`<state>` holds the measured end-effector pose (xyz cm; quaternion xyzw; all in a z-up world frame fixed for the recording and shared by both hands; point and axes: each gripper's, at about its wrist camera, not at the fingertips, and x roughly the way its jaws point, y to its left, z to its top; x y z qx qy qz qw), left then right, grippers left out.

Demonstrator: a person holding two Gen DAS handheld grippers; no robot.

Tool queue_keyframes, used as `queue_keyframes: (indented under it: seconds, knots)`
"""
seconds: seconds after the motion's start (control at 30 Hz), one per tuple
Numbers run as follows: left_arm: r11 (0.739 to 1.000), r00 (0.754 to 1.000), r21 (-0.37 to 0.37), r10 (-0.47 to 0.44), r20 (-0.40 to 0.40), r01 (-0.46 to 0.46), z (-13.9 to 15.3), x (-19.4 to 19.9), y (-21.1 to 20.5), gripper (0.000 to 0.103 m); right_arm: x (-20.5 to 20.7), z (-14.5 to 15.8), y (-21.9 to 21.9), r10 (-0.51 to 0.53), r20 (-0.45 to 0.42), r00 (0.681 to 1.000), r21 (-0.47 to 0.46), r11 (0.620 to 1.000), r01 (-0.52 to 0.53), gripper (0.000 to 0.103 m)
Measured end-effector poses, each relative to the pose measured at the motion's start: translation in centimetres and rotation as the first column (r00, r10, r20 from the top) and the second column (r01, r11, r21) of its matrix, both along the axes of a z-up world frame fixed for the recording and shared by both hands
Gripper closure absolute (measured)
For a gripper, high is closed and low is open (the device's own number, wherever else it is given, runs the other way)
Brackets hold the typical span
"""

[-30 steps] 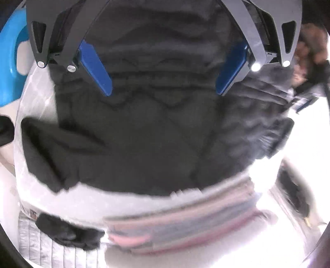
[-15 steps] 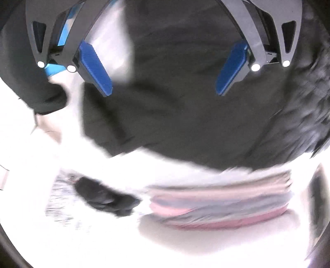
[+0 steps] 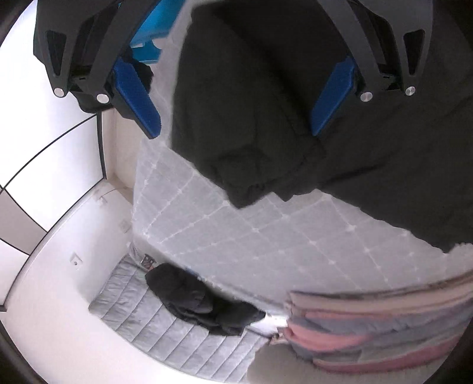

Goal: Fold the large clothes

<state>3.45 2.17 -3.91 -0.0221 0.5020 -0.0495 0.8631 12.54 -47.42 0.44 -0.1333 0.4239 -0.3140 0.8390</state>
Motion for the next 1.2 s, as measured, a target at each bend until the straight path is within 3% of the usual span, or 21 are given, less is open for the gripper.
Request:
queue_keyframes:
  seconds: [0.07, 0.13, 0.23, 0.33, 0.43, 0.53, 0.6, 0.7, 0.77, 0.8, 0.87, 0.93, 0.97, 1.03, 1.07, 1.13, 1.2]
  knots:
    - [1.000, 1.000, 0.003, 0.004, -0.002, -0.004, -0.2, 0.2, 0.1, 0.007, 0.8, -0.9, -0.9, -0.006, -0.026, 1.000, 0.019, 1.000, 0.006, 0.019]
    - [1.000, 1.000, 0.006, 0.013, -0.007, -0.013, -0.3, 0.4, 0.2, 0.007, 1.2, -1.5, -2.3, -0.021, -0.035, 0.999, 0.086, 0.996, 0.024, 0.072]
    - [1.000, 0.999, -0.012, 0.026, -0.024, -0.026, -0.6, 0.7, 0.5, 0.007, 0.1, -1.4, -4.5, -0.065, 0.014, 0.998, 0.184, 0.981, 0.061, 0.085]
    - [1.000, 0.999, -0.016, 0.026, -0.031, -0.027, -0.7, 0.8, 0.4, 0.007, -1.9, -0.6, -5.1, -0.072, 0.070, 0.995, 0.231, 0.971, 0.054, 0.089]
    - [1.000, 0.999, 0.000, 0.018, -0.032, -0.018, -0.9, 0.9, 0.0, 0.007, -5.6, 2.0, -6.1, -0.100, 0.192, 0.976, 0.296, 0.954, 0.039, 0.090]
    - [1.000, 0.999, -0.007, 0.021, -0.032, -0.021, -0.8, 0.9, -0.1, 0.007, -10.5, 5.2, -7.4, -0.150, 0.326, 0.934, 0.342, 0.939, 0.032, 0.090]
    - [1.000, 0.999, -0.006, 0.020, -0.025, -0.020, -0.7, 0.9, -0.3, 0.007, -14.3, 7.4, -8.7, -0.200, 0.415, 0.887, 0.380, 0.925, 0.031, 0.090]
    - [1.000, 1.000, -0.005, 0.018, -0.022, -0.018, -0.7, 0.7, -0.4, 0.007, -20.5, 9.1, -11.9, -0.324, 0.525, 0.787, 0.476, 0.878, 0.044, 0.090]
    - [1.000, 1.000, -0.004, 0.016, -0.024, -0.016, -0.8, 0.7, -0.5, 0.007, -23.3, 8.6, -13.8, -0.413, 0.540, 0.734, 0.551, 0.832, 0.062, 0.090]
    - [1.000, 1.000, -0.002, 0.014, -0.024, -0.014, -0.8, 0.7, -0.7, 0.007, -25.1, 7.7, -15.1, -0.486, 0.529, 0.696, 0.608, 0.789, 0.089, 0.090]
    - [1.000, 1.000, 0.006, 0.010, -0.022, -0.010, -0.9, 0.7, -0.8, 0.007, -27.2, 6.2, -16.7, -0.577, 0.497, 0.648, 0.663, 0.735, 0.146, 0.083]
    - [1.000, 1.000, 0.012, 0.009, -0.021, -0.009, -1.0, 0.7, -0.9, 0.007, -29.5, 5.4, -17.3, -0.619, 0.492, 0.612, 0.690, 0.706, 0.160, 0.082]
    - [1.000, 1.000, 0.014, 0.008, -0.021, -0.008, -1.1, 0.7, -0.9, 0.007, -30.2, 5.7, -16.9, -0.618, 0.500, 0.607, 0.682, 0.713, 0.164, 0.082]
    - [1.000, 1.000, 0.019, 0.008, -0.019, -0.008, -1.1, 0.6, -1.0, 0.007, -30.6, 6.7, -15.0, -0.578, 0.529, 0.622, 0.669, 0.735, 0.114, 0.058]
    - [1.000, 1.000, 0.022, 0.006, -0.016, -0.006, -1.1, 0.5, -1.0, 0.007, -30.7, 7.3, -14.1, -0.553, 0.543, 0.632, 0.658, 0.748, 0.089, 0.052]
    - [0.999, 1.000, 0.038, 0.000, -0.001, 0.000, -1.0, 0.4, -1.3, 0.007, -29.4, 8.8, -10.1, -0.442, 0.580, 0.684, 0.610, 0.793, -0.005, 0.046]
    - [0.998, 1.000, 0.059, -0.005, 0.015, 0.005, -0.7, 0.1, -1.5, 0.007, -28.0, 9.4, -6.7, -0.353, 0.595, 0.722, 0.581, 0.810, -0.083, 0.038]
